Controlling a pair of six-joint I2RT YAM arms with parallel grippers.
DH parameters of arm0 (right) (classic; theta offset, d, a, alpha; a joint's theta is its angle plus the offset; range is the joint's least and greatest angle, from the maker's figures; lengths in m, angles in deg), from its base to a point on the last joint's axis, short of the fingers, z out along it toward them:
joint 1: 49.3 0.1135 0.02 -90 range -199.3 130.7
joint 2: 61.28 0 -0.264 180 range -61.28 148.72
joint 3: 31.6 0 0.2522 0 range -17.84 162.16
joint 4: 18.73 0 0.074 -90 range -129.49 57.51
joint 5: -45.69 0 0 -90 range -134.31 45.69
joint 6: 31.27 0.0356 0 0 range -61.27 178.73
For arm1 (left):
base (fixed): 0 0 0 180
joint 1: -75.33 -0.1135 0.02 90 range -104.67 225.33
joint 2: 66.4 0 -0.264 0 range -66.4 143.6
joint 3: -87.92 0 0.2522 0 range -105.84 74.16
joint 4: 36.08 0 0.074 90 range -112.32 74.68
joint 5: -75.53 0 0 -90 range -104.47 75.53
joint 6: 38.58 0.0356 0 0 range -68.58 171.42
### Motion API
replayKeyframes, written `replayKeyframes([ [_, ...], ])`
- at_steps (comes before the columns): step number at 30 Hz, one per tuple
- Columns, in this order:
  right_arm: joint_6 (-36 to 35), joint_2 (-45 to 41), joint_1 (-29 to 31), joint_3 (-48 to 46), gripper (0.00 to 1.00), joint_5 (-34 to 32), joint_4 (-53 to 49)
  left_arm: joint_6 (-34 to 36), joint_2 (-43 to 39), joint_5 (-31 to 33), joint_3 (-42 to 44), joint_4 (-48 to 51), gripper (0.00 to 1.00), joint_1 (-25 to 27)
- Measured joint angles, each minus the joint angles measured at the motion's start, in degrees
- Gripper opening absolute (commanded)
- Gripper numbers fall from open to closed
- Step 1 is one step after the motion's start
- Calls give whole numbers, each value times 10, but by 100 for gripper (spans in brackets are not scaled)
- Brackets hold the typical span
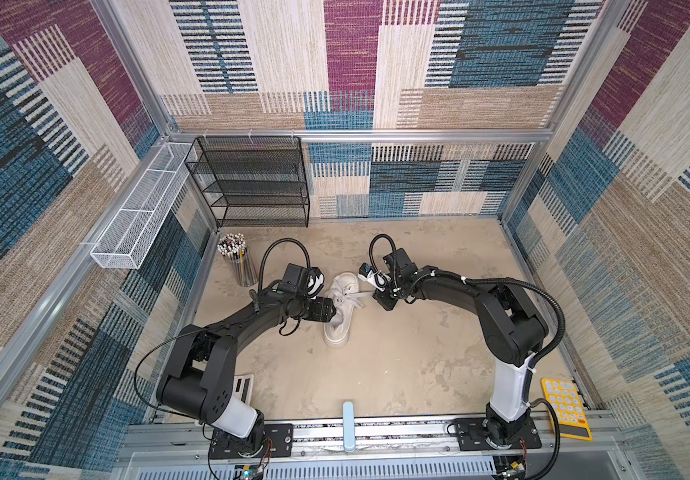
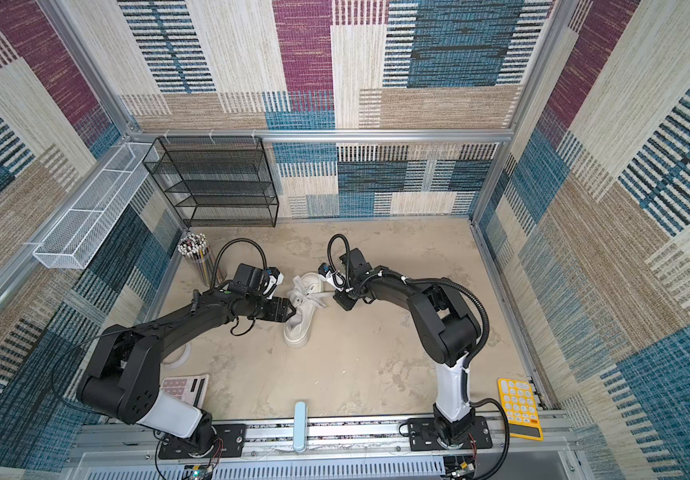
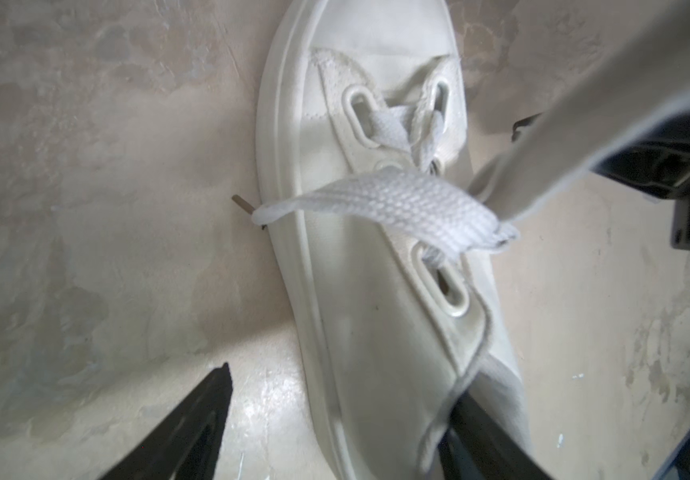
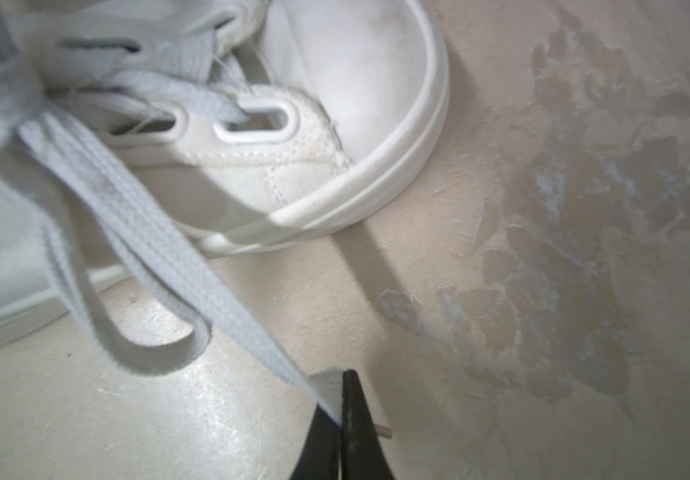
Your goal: Tie the shoes
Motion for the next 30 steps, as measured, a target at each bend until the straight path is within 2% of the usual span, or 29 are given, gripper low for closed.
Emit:
replayKeyframes([
  [30, 4, -5, -18, -8, 0, -15, -8, 9, -14, 14, -6, 11, 79, -3],
])
